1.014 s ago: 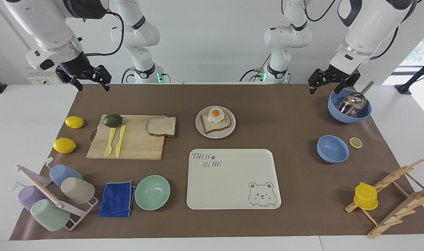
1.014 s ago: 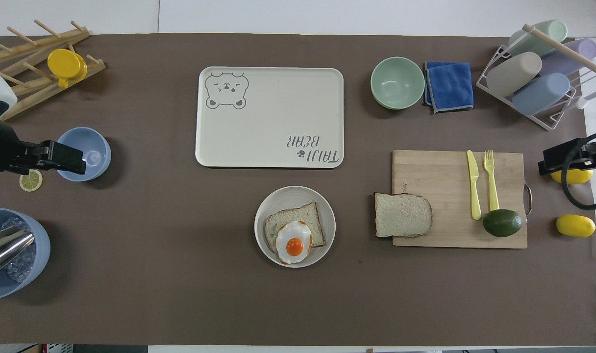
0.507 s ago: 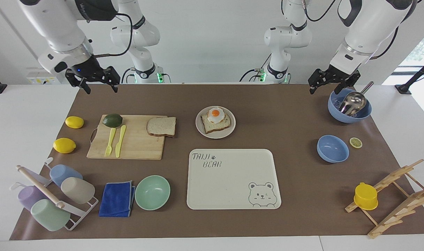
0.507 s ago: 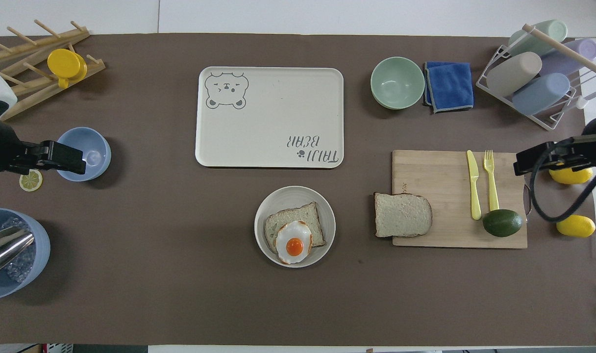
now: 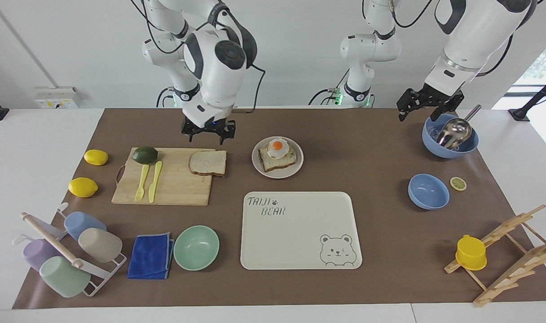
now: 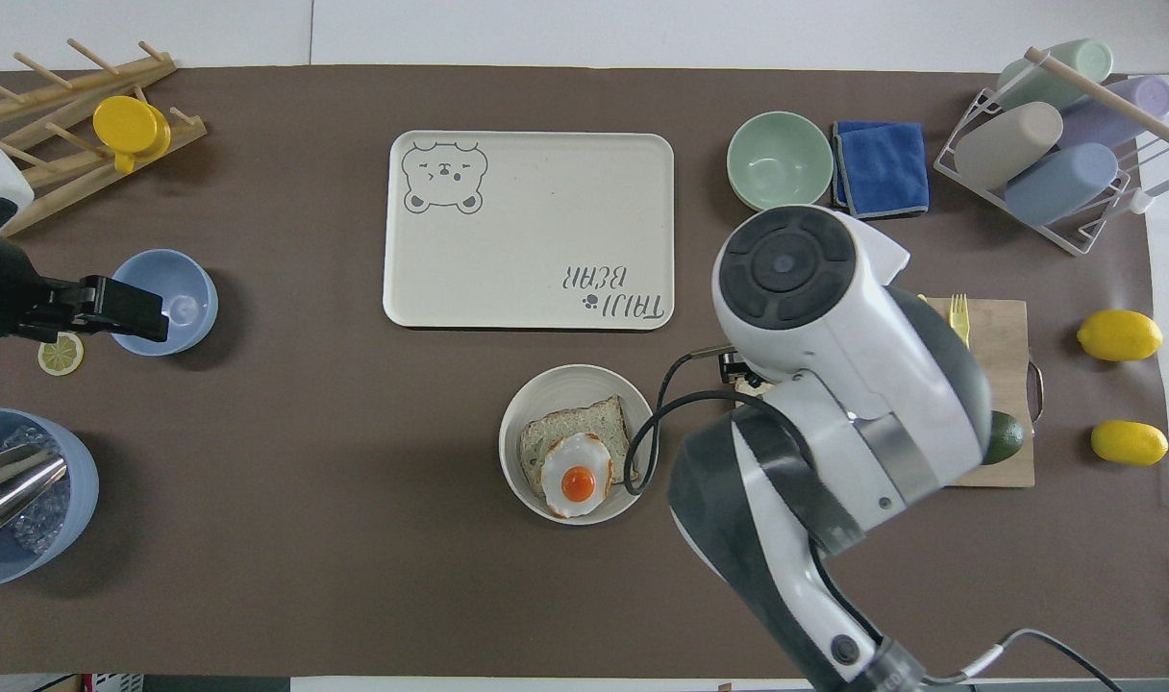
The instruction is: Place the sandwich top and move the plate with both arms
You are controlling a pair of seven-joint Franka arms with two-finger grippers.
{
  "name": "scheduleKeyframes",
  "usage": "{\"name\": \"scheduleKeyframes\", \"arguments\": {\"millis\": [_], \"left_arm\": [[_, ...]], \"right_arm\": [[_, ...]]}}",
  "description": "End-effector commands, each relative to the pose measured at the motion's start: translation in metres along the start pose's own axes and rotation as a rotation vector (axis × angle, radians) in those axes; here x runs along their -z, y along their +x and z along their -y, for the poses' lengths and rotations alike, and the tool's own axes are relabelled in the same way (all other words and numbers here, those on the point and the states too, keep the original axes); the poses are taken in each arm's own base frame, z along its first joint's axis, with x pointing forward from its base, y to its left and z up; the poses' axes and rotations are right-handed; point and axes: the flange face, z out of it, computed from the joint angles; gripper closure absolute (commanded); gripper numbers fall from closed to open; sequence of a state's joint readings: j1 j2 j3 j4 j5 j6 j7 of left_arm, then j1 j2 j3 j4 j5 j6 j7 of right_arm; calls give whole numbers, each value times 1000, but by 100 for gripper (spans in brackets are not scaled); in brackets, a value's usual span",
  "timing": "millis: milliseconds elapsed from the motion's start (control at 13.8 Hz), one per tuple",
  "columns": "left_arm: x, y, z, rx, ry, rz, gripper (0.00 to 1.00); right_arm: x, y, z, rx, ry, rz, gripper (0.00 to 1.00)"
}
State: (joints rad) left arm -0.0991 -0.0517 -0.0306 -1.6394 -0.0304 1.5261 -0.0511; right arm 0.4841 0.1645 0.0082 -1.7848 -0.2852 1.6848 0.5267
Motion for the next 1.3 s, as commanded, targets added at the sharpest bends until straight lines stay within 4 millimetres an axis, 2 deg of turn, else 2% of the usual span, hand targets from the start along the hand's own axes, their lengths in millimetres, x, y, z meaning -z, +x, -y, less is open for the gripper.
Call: {"name": "scheduleKeyframes", "arguments": {"millis": [0,72,145,290,507,797,1232], "left_arm": [[2,-6,2,-4,14,1,0],[3,-6,2,-4,14,-1,0],[2,-6,2,-4,14,1,0],[3,-6,2,-4,14,-1,0],[2,-6,2,-4,14,1,0],[2,-6,2,-4,14,1,0],[3,-6,2,-4,14,-1,0]], "right_arm": [[-56,18,57,-75,-59,26,0],[-78,19,77,-101,-75,33,0],[-92,19,84,-115,-80,41,0],[-99,19,83,-108,-88,53,0],[-122,6,82,-86,-111,67,0],[-133,-5,77,-78,-131,86,0],[-143,-14,74,-28,-169,84,7]]}}
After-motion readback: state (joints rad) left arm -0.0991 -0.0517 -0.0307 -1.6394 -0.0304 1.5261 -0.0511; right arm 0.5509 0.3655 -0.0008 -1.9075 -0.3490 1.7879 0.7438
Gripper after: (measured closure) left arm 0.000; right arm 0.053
